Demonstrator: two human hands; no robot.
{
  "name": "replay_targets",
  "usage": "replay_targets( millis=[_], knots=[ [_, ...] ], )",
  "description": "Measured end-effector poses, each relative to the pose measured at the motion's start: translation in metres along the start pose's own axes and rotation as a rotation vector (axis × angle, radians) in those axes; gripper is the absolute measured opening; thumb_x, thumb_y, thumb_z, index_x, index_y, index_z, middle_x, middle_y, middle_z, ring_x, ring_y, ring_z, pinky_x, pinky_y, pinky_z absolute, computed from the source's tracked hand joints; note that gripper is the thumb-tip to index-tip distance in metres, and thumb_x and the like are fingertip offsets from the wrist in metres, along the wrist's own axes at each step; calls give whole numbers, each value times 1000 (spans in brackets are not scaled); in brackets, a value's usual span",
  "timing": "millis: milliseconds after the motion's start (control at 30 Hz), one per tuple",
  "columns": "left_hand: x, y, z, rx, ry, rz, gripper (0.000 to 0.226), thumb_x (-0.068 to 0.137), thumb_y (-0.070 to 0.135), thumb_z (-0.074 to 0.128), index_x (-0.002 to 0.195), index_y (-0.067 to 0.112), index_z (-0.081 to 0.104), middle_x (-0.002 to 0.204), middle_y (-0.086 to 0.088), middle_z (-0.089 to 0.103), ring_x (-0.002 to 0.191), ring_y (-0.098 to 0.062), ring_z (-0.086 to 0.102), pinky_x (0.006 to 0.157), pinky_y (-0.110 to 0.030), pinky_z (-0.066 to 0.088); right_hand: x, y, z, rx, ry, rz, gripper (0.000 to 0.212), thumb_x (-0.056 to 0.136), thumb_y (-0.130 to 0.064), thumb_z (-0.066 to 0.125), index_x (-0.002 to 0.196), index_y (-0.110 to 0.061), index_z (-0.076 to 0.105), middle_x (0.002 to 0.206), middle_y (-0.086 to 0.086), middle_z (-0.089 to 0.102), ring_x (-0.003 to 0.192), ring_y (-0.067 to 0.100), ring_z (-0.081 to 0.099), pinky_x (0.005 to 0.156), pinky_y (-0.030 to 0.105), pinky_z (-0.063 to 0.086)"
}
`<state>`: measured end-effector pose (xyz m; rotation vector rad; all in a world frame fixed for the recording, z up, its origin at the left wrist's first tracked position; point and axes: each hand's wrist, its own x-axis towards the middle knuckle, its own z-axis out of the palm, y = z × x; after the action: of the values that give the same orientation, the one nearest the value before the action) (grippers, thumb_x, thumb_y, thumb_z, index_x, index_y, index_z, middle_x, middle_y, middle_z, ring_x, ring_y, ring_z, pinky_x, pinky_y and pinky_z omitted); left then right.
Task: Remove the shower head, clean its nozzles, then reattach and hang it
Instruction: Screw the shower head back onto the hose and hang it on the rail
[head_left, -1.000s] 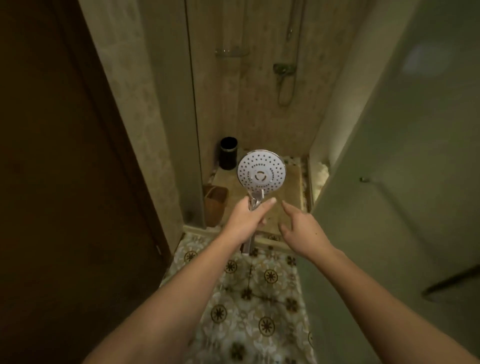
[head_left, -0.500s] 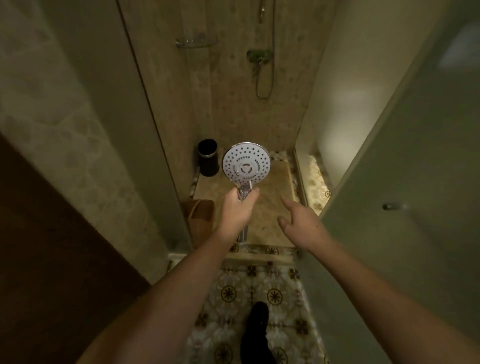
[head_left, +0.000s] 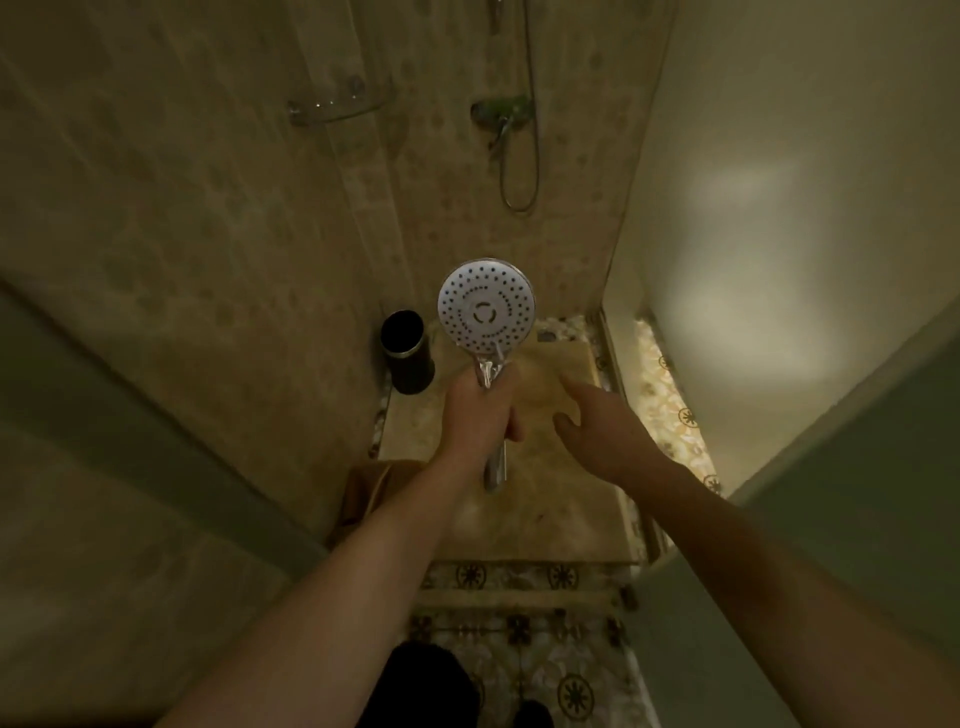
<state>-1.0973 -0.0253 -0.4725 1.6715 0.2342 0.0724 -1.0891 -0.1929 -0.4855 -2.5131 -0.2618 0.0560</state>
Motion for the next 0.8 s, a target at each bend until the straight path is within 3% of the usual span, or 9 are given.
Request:
replay_targets(
  millis=[67, 200, 333, 433, 567, 700, 800],
  knots=[
    [39, 3, 10, -2, -14, 5, 30, 97, 34, 59, 73, 16, 56, 46, 0, 57, 42, -15, 57, 50, -31, 54, 39, 13, -3, -1, 9, -1, 56, 93, -24, 58, 144, -8, 42, 132, 11, 60, 121, 28, 57, 88, 20, 34],
    [128, 5, 29, 13, -29, -23, 38, 97, 41, 58, 71, 13, 56, 43, -2, 56, 40, -15, 57, 47, -26, 52, 122, 36, -4, -28, 18, 39, 60, 93, -26, 58, 148, -13, 38, 143, 9, 52, 128, 25, 51, 93, 21, 31],
    [239, 11, 47, -31, -52, -38, 34, 98, 38, 60, 72, 17, 53, 45, -3, 52, 37, -20, 49, 47, -31, 44, 221, 49, -8, -67, 51, 55, 56, 89, -27, 60, 143, -18, 46, 131, 7, 62, 117, 26, 59, 90, 27, 43],
    [326, 32, 56, -76, -80, -41, 34, 100, 34, 62, 72, 17, 51, 47, -3, 48, 36, -18, 43, 45, -30, 38, 304, 45, -20, -47, 93, 69, 53, 82, -21, 62, 134, -25, 52, 112, 1, 71, 98, 21, 67, 74, 19, 41],
    [436, 69, 56, -61, -80, -42, 37, 98, 32, 64, 69, 18, 48, 51, 0, 48, 39, -14, 43, 47, -29, 38, 415, 32, -38, -111, 47, 96, 55, 85, -27, 58, 139, -19, 48, 120, 6, 68, 106, 24, 65, 81, 20, 40],
    [522, 105, 55, -116, -100, -16, 33, 100, 26, 64, 75, 14, 46, 54, -3, 43, 34, -10, 39, 38, -22, 33, 513, 25, -55, -121, 85, 49, 59, 88, -28, 54, 144, -17, 42, 106, 12, 71, 94, 26, 67, 75, 27, 48],
    [576, 125, 62, -98, -85, -3, 36, 99, 25, 68, 74, 12, 46, 53, -4, 44, 32, -11, 39, 35, -21, 33, 567, 27, -66, -117, 76, 74, 65, 89, -30, 55, 149, -20, 34, 109, 11, 71, 96, 25, 67, 81, 33, 52]
  ],
)
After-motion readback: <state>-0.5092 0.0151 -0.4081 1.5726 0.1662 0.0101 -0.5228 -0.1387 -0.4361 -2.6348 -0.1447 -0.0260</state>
